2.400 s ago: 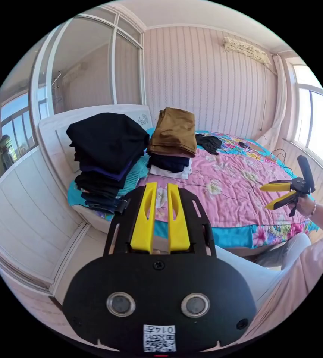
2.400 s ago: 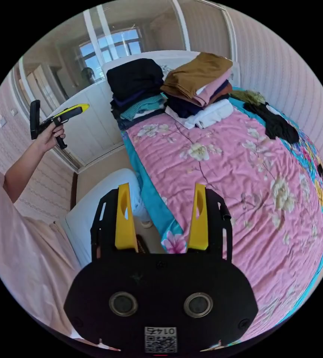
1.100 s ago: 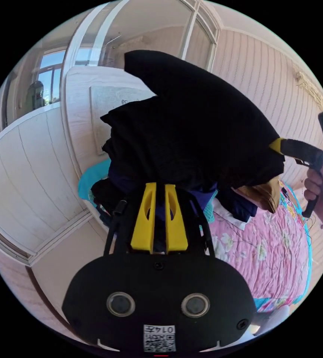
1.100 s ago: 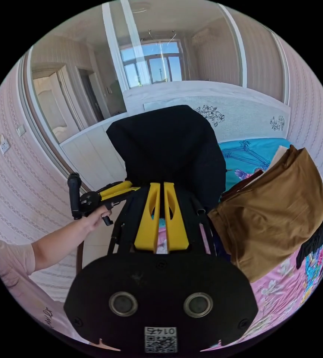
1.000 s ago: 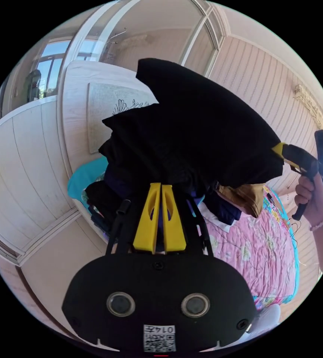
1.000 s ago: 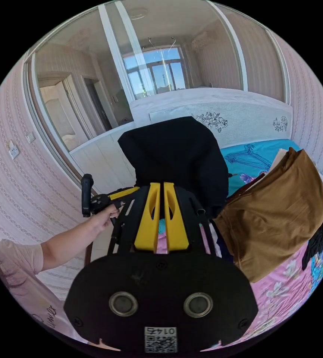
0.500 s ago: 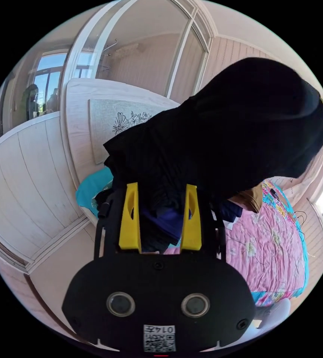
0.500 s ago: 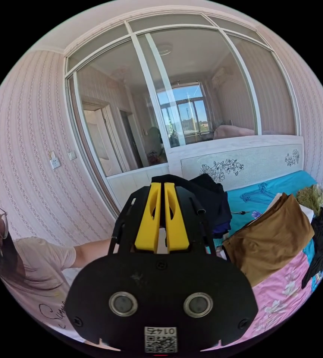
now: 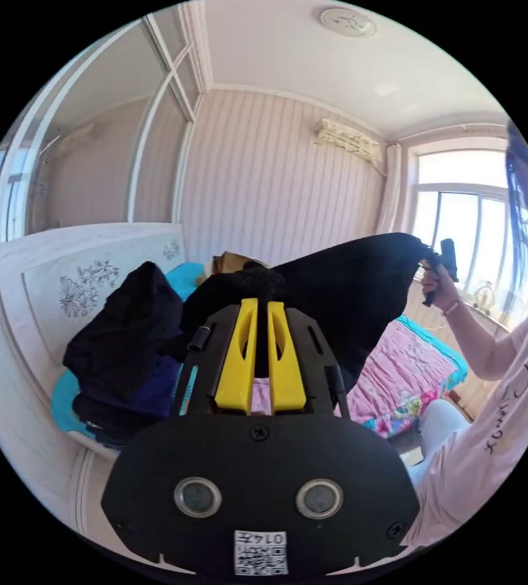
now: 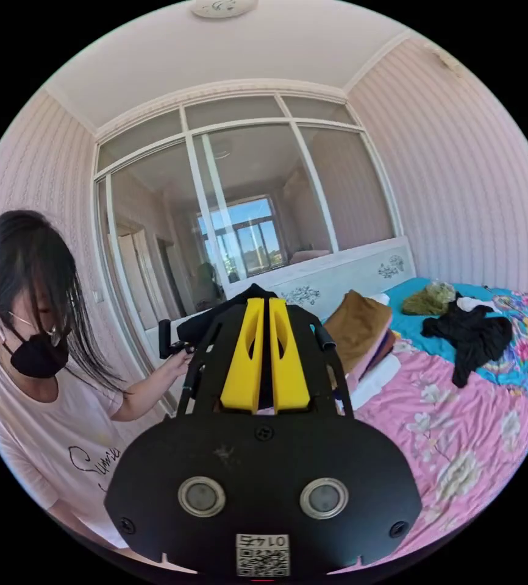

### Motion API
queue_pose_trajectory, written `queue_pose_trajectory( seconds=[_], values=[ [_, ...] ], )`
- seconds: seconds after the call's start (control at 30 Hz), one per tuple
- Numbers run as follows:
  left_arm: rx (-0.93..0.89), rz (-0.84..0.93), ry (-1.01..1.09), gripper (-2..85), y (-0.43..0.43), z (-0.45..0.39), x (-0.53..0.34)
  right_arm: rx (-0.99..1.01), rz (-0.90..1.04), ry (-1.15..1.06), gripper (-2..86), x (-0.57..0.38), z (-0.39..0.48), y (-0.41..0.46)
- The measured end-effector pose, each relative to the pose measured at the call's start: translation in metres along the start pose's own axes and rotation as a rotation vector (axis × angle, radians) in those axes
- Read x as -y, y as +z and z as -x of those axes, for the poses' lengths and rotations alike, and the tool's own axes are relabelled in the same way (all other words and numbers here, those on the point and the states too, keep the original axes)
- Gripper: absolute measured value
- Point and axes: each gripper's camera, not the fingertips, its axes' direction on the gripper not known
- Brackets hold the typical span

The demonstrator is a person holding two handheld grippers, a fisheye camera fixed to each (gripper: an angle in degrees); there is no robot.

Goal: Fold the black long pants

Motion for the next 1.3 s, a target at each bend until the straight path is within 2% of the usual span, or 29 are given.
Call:
queue_pose_trajectory(
  seconds=[0.07,0.13,0.2,0.23,0.27,0.3,0.47,0.63,0.73,0.83,0.93,1.0,1.1,1.23,1.3],
  values=[
    [-0.168,0.085,-0.057,0.4,0.046,-0.04,-0.03,-0.155,-0.024,0.1,0.5,-0.028,-0.027,-0.058],
    [-0.245,0.23,-0.133,0.5,0.099,-0.065,-0.069,-0.439,0.048,0.333,0.6,-0.087,-0.071,-0.123],
    [-0.229,0.552,-0.211,0.7,0.179,-0.094,-0.139,-0.661,0.172,0.525,0.6,-0.14,-0.101,-0.158],
    [-0.235,0.644,-0.24,0.8,0.197,-0.099,-0.155,-0.761,0.283,0.637,0.6,-0.174,-0.115,-0.173],
    [-0.278,0.805,-0.284,1.1,0.223,-0.107,-0.181,-0.791,0.341,0.676,0.5,-0.189,-0.119,-0.178],
    [-0.291,0.887,-0.299,1.5,0.235,-0.114,-0.193,-0.817,0.427,0.729,0.5,-0.212,-0.124,-0.182],
    [-0.243,0.824,-0.315,3.6,0.229,-0.116,-0.179,-0.818,0.535,0.616,1.0,-0.23,-0.111,-0.165],
    [-0.111,0.78,-0.303,4.7,0.225,-0.115,-0.165,-0.633,0.64,0.378,7.3,-0.213,-0.116,-0.086],
    [-0.075,0.747,-0.329,6.0,0.233,-0.117,-0.16,-0.522,0.653,0.422,12.8,-0.212,-0.132,-0.051],
    [-0.041,0.709,-0.325,7.0,0.249,-0.125,-0.155,-0.427,0.654,0.446,13.4,-0.206,-0.135,-0.033],
    [-0.015,0.67,-0.334,7.1,0.267,-0.137,-0.152,-0.553,0.746,0.34,11.7,-0.203,-0.127,-0.015],
    [-0.007,0.598,-0.367,6.8,0.271,-0.147,-0.146,-0.657,0.785,0.388,11.1,-0.206,-0.132,-0.005],
    [-0.007,0.356,-0.385,5.5,0.277,-0.181,-0.122,-0.782,0.789,0.47,8.1,-0.204,-0.132,0.004],
    [-0.096,0.3,-0.401,5.1,0.309,-0.221,-0.106,-0.877,0.754,0.425,1.6,-0.2,-0.112,0.011],
    [-0.134,0.301,-0.382,4.8,0.326,-0.247,-0.099,-0.839,0.749,0.446,0.7,-0.201,-0.11,0.01]
  ],
)
